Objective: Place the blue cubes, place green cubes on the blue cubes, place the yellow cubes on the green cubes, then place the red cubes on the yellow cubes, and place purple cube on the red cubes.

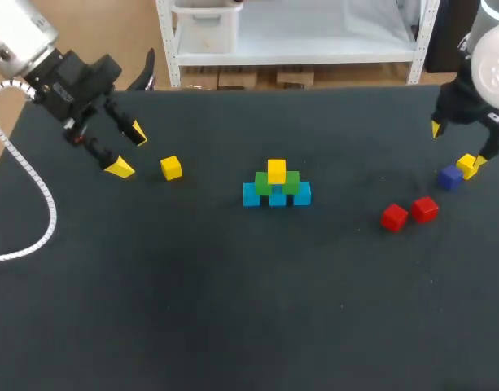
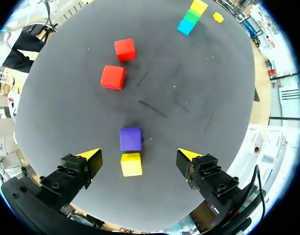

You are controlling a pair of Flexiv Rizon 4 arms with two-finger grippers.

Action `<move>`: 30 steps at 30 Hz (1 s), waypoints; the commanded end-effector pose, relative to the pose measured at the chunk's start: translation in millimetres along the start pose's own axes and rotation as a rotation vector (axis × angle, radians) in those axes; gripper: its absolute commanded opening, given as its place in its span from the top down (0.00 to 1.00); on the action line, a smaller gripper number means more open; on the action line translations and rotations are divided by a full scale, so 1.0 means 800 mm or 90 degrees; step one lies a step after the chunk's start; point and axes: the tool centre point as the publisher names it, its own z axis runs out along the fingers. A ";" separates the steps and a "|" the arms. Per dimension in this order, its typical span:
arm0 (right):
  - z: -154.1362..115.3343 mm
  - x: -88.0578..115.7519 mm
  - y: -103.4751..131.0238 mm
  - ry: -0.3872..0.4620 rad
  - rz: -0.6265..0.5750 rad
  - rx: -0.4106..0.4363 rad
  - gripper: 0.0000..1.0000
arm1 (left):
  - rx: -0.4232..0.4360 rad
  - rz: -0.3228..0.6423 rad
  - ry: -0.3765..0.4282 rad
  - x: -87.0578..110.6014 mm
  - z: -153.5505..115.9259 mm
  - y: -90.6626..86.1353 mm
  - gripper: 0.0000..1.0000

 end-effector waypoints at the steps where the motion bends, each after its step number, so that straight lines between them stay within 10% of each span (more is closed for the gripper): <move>1: 0.011 0.002 0.004 0.004 0.003 0.009 0.00 | 0.001 0.002 0.000 0.001 0.000 0.002 0.00; 26: 0.046 0.057 0.011 -0.025 -0.018 0.026 0.05 | 0.001 0.002 0.000 0.001 0.000 0.002 0.00; 30: 0.051 0.060 0.007 -0.031 -0.027 0.028 0.28 | 0.001 0.002 0.000 0.001 0.000 0.002 0.00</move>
